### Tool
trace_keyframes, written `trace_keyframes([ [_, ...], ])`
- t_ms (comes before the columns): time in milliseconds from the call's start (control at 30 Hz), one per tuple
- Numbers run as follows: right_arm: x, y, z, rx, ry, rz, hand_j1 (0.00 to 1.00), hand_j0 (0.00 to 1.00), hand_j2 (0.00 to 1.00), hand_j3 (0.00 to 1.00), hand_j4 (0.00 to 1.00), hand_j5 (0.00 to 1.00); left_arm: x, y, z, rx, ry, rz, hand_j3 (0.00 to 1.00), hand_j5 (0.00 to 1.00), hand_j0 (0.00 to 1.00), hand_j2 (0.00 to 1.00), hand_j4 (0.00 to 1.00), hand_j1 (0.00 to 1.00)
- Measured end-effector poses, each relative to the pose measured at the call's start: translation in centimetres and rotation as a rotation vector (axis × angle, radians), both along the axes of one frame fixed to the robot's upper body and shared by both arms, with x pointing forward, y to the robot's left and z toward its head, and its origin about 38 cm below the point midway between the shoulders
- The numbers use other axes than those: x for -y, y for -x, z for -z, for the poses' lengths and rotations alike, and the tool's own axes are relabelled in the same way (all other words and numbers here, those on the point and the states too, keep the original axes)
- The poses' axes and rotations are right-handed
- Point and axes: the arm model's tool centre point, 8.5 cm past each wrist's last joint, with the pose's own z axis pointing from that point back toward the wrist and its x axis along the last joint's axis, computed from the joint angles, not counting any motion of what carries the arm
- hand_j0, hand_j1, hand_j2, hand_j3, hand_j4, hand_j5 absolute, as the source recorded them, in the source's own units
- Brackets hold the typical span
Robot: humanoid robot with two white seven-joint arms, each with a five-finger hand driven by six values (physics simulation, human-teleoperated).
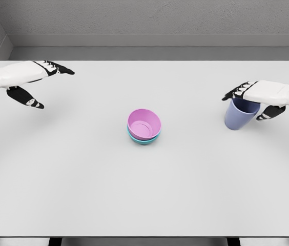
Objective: Stacking bowl and cup with both arms
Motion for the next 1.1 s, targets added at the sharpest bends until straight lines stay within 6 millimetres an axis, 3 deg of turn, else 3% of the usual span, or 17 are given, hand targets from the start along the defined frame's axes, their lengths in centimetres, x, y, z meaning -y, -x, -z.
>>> trace_keyframes([
  [433,-1.0,-0.3,0.1,0.005,-0.017,-0.016,0.87,0.87,0.87,0.87,0.87,0.87,-0.1,0.0,0.0,-0.002,-0.001,-0.004,1.00,1.00,1.00,1.00,1.00,1.00],
  [933,-1.4,-0.4,0.0,0.009,-0.026,-0.022,0.70,0.70,0.70,0.70,0.70,0.70,-0.2,0.0,0.1,-0.002,-0.002,-0.005,1.00,1.00,1.00,1.00,1.00,1.00],
  [1100,-1.4,-0.5,-0.1,0.010,-0.028,-0.022,0.70,0.70,0.70,0.70,0.70,0.70,-0.2,0.0,0.1,-0.002,-0.003,-0.006,1.00,1.00,1.00,1.00,1.00,1.00],
])
